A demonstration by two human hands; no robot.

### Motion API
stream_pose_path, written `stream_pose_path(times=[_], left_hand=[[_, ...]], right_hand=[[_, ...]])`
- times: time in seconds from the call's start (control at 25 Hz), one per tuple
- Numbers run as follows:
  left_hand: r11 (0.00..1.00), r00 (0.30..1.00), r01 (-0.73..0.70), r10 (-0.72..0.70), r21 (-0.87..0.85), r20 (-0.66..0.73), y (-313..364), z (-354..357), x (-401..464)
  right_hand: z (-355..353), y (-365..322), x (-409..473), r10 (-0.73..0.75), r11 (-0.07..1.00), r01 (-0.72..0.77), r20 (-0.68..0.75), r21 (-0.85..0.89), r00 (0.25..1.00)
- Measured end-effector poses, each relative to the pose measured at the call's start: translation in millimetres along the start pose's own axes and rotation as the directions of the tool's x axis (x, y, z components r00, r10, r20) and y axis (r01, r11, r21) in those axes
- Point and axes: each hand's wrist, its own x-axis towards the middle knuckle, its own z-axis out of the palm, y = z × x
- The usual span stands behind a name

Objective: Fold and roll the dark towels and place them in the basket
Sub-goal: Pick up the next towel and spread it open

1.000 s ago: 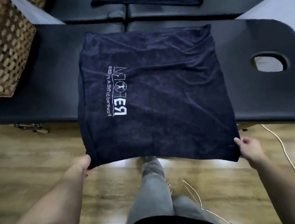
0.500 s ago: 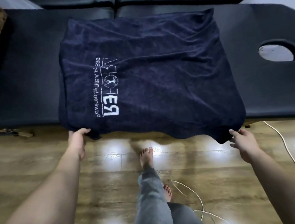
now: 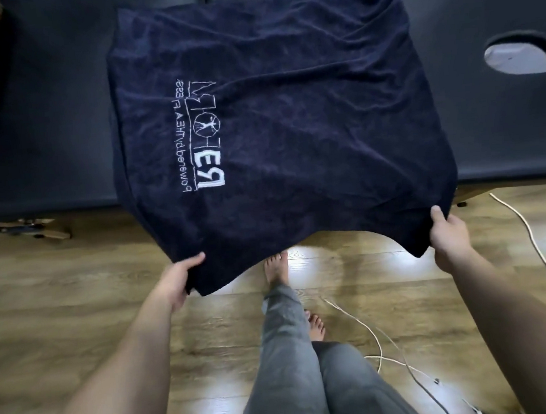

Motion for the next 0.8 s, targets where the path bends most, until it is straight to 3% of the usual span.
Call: stream_pose_path(times=[0.12,0.28,0.52,0.8], left_hand=[[0.991,0.998,-0.009,0.001,-0.134,-0.065,-20.3,-10.1,-22.9],[0.927,0.993,-0.08,0.041,-0.366,-0.113,-13.9,-37.3,-46.0],[0.901,0.957,-0.274,0.22,-0.336,-0.19,28.7,-33.6,-90.8],[0.878,0.958,-0.283,0.246,-0.385,-0.145,67.0,-39.3,-140.6]], right_hand=[[-10.5,3.3,-13.8,0.008,1.0,-0.008,-0.025,0.007,1.0],[-32.4,-10.3,-29.7,0.037,0.998,-0.04,0.062,0.053,0.997],[-62.3,-52.2,-57.2,0.001,1.0,0.001,0.192,-0.011,0.981],[-86.6,-101.1,-84.4,-0.03,0.994,0.0,0.276,0.107,0.961]])
